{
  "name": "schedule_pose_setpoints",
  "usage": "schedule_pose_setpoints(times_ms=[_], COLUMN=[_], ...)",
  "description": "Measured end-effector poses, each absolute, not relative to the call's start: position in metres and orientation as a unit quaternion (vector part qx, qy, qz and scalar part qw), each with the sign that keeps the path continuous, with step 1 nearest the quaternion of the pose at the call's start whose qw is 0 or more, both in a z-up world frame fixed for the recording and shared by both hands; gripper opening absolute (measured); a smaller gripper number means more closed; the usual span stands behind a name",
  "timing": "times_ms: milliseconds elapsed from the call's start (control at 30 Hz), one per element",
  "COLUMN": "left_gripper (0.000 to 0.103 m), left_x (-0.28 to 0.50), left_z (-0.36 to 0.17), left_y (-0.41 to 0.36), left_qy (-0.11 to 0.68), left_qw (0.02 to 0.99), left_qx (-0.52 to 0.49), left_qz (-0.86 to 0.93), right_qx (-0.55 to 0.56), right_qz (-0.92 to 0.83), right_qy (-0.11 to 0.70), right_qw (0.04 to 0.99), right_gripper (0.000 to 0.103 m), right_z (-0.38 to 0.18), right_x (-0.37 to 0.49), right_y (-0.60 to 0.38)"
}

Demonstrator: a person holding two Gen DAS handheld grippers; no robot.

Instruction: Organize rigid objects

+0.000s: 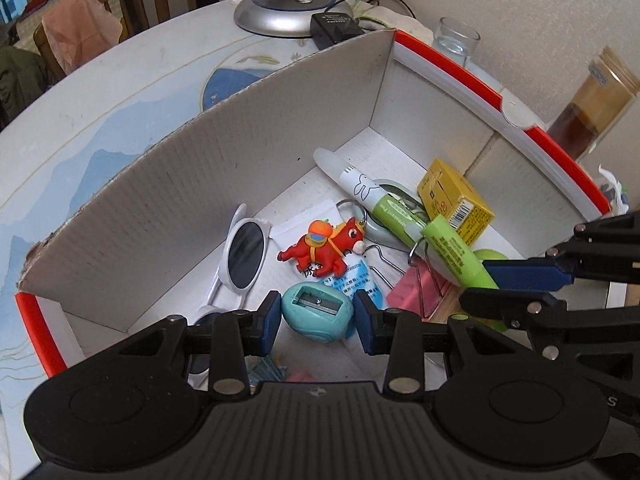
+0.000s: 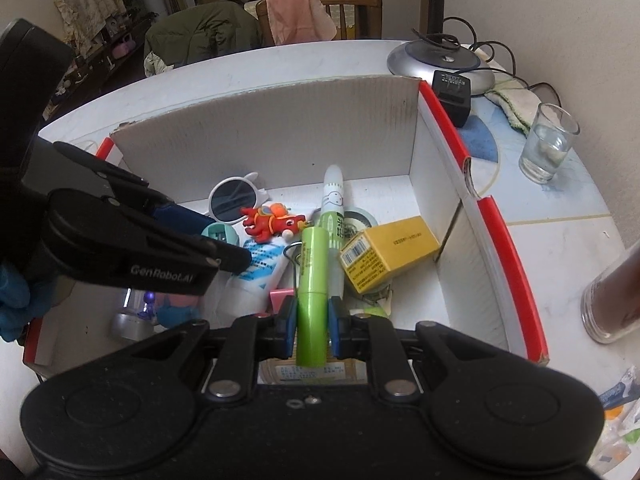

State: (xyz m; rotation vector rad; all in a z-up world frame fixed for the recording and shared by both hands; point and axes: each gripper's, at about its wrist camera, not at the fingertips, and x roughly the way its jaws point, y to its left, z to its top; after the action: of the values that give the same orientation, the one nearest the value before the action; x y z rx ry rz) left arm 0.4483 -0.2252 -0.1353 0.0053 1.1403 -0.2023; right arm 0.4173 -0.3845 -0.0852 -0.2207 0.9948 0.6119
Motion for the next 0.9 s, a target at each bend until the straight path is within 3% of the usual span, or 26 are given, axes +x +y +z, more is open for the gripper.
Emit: schedule_pose_setpoints(times_ms=[567, 700, 900], left_gripper=[0.040, 0.049, 0.050], left_x=[0.433, 0.422, 0.401], left_z=[-0.126, -0.115, -0.096], left_y=[-0.212, -0.210, -0.211], left_qy=[0.528, 0.509, 0.481], left_qw=[0.843, 0.854, 0.870], left_qx=[-0.036, -0.040, -0.044], left_qz=[-0.098, -0.098, -0.104], right_qx=[-0.086, -0.082, -0.079], right_qz=[0.300, 0.302, 0.306], right_qy=[0.461, 0.453, 0.436], right_qw=[0.831, 0.834, 0.843], right_gripper=[0.044, 0.048, 0.053], right_z=[-0.080, -0.074, -0.061], right_x=[0.416, 0.412, 0.401], right_y=[-0.392, -0.394, -0.394])
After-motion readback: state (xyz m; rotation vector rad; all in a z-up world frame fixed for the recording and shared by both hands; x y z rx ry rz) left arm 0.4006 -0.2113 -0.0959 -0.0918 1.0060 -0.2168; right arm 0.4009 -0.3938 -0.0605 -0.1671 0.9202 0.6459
